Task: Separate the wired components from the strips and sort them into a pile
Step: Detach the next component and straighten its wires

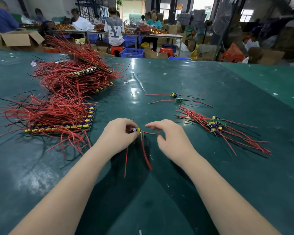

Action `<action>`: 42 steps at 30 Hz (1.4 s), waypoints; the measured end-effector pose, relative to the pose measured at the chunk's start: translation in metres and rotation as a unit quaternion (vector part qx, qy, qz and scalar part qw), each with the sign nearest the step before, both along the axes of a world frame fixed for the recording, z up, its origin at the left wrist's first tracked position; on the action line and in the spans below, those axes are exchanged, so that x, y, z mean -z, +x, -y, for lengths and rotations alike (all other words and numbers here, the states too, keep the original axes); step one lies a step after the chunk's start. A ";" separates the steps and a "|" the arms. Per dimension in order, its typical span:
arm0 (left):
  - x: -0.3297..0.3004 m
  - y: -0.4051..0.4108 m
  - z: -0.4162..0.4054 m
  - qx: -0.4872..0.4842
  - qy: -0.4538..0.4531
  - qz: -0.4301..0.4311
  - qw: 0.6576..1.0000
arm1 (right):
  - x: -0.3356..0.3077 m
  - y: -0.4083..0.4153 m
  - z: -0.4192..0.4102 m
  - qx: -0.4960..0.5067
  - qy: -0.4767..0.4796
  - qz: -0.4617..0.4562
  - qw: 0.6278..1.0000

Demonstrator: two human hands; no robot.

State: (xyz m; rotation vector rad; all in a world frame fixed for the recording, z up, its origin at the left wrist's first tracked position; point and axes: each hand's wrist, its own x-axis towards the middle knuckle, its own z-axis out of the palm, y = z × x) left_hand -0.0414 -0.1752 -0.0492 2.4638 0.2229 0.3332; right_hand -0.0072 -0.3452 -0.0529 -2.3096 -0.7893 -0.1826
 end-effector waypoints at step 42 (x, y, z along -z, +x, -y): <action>-0.004 0.000 0.019 0.108 -0.600 -0.051 0.791 | -0.016 0.015 0.010 -0.069 0.491 -0.449 0.743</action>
